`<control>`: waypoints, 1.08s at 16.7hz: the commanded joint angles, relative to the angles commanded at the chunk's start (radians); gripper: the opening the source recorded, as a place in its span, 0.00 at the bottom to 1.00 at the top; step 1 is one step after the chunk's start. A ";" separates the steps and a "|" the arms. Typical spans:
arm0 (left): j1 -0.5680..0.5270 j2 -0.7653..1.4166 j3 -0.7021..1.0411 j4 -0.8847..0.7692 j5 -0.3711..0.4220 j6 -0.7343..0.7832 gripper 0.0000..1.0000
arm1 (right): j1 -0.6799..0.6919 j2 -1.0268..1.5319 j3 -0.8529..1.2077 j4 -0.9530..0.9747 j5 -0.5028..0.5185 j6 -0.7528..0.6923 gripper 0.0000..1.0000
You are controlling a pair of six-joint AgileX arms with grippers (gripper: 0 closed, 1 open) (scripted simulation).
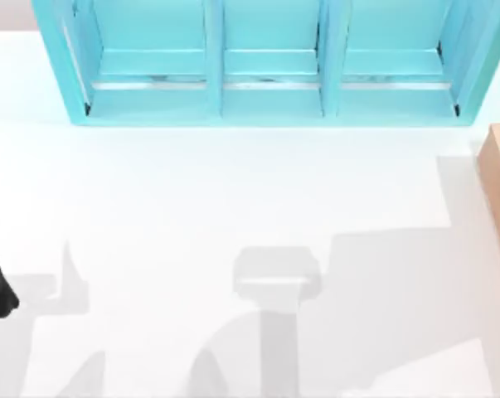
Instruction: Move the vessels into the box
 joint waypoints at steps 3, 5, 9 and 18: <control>0.000 0.000 0.000 0.000 0.000 0.000 1.00 | 0.004 0.003 -0.041 0.041 -0.002 0.000 0.00; 0.000 0.000 0.000 0.000 0.000 0.000 1.00 | 0.004 0.008 -0.102 0.114 -0.001 0.002 0.00; 0.000 0.000 0.000 0.000 0.000 0.000 1.00 | 0.004 0.022 -0.216 0.246 -0.002 0.005 0.00; 0.000 0.000 0.000 0.000 0.000 0.000 1.00 | 0.004 0.026 -0.225 0.255 -0.001 0.005 0.38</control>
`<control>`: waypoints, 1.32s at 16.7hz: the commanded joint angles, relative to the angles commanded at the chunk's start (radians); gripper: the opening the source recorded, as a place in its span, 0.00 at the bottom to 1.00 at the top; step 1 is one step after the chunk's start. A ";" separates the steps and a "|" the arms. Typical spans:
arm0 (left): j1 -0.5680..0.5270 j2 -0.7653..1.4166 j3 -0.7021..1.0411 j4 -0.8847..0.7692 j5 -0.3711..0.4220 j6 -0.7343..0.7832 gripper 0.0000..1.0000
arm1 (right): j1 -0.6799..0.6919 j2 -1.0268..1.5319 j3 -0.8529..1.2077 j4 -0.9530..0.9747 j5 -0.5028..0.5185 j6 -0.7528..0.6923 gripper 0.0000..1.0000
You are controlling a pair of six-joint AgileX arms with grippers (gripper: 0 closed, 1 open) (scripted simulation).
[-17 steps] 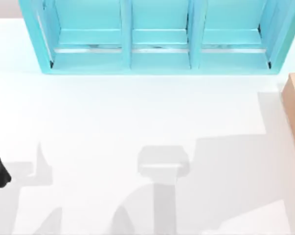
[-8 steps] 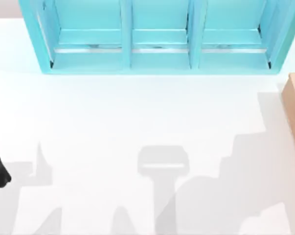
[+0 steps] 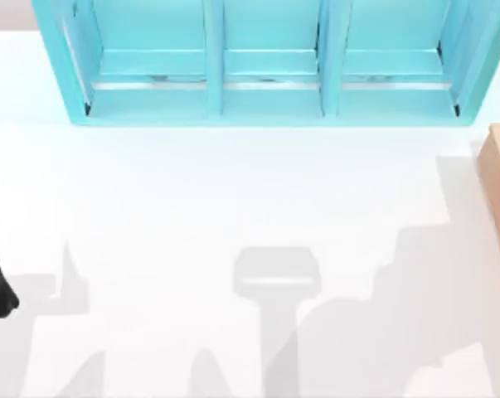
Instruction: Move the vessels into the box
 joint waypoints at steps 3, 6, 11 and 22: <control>0.000 0.000 0.000 0.000 0.000 0.000 1.00 | 0.000 0.000 0.000 0.000 0.000 0.000 0.60; 0.000 0.000 0.000 0.000 0.000 0.000 1.00 | 0.000 0.000 0.000 0.000 0.000 0.000 0.83; 0.000 0.000 0.000 0.000 0.000 0.000 1.00 | 0.000 0.000 0.000 0.000 0.000 0.000 1.00; 0.000 0.000 0.000 0.000 0.000 0.000 1.00 | -0.002 0.001 0.117 -0.107 -0.005 -0.003 1.00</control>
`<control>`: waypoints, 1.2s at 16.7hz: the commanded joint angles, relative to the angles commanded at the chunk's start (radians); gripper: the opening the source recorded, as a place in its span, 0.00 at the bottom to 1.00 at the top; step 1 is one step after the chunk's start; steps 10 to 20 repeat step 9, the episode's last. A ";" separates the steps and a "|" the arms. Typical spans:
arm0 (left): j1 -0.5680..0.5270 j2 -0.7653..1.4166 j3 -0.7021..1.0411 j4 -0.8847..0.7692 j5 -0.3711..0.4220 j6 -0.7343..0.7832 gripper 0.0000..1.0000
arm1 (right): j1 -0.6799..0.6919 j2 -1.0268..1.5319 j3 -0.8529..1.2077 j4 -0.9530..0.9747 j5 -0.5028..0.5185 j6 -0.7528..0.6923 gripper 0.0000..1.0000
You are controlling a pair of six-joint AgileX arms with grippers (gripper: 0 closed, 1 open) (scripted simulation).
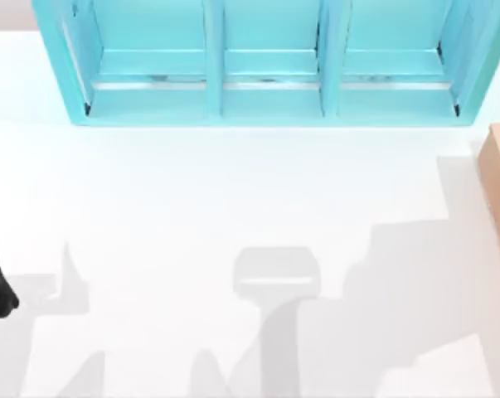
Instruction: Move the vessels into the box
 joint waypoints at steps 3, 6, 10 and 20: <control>0.000 0.000 0.000 0.000 0.000 0.000 1.00 | -0.003 0.006 0.140 -0.142 0.000 -0.001 1.00; 0.000 0.000 0.000 0.000 0.000 0.000 1.00 | -0.005 0.003 0.257 -0.261 0.002 0.001 1.00; 0.000 0.000 0.000 0.000 0.000 0.000 1.00 | -0.004 0.003 0.286 -0.291 0.004 -0.002 1.00; 0.000 0.000 0.000 0.000 0.000 0.000 1.00 | -0.004 0.003 0.286 -0.291 0.004 -0.002 1.00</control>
